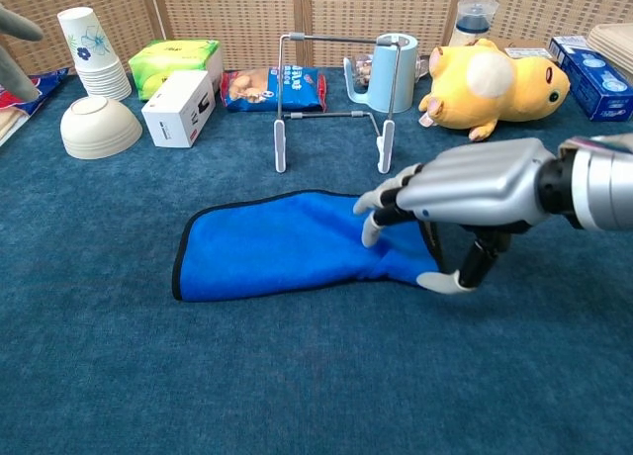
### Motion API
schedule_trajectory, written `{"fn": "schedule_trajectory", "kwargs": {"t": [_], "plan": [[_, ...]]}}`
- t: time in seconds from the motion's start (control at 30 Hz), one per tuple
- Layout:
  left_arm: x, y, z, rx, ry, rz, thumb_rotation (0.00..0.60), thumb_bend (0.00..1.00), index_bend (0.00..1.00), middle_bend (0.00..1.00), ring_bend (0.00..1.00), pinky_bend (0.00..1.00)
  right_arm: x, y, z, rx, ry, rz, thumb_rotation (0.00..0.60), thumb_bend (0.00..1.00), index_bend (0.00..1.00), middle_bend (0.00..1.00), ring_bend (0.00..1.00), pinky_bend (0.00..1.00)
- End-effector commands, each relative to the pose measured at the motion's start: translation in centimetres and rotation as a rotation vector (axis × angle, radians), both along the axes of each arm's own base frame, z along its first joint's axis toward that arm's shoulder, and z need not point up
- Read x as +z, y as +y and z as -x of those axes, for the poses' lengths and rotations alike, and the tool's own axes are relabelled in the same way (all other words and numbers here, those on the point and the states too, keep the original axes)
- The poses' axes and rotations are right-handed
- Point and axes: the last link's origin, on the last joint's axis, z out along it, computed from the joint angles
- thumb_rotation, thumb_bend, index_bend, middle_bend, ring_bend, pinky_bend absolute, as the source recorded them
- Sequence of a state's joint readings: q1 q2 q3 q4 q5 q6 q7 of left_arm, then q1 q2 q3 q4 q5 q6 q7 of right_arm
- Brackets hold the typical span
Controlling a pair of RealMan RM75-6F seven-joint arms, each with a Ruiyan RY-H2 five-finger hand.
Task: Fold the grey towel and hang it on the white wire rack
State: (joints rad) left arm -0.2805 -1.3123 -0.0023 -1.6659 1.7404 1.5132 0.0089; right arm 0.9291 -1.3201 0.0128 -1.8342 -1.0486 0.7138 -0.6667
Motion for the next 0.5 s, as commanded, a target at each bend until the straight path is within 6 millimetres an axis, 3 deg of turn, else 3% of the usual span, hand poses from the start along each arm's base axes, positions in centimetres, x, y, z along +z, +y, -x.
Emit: {"fn": "schedule_trajectory", "kwargs": {"t": [0.03, 0.5], "plan": [[0.1, 0.0, 0.1, 0.002, 0.001, -0.002, 0.0, 0.2, 0.41, 0.18, 0.09, 0.35, 0.3, -0.5, -0.6, -0.01, -0.029, 0.005, 0.354, 0.45, 0.19, 0.0, 0.0, 0.0], [0.1, -0.1, 0.0, -0.002, 0.003, -0.003, 0.0, 0.2, 0.41, 0.18, 0.09, 0.35, 1.0, -2.9, 0.4, -0.011, -0.042, 0.101, 0.356, 0.45, 0.18, 0.0, 0.0, 0.0]]}}
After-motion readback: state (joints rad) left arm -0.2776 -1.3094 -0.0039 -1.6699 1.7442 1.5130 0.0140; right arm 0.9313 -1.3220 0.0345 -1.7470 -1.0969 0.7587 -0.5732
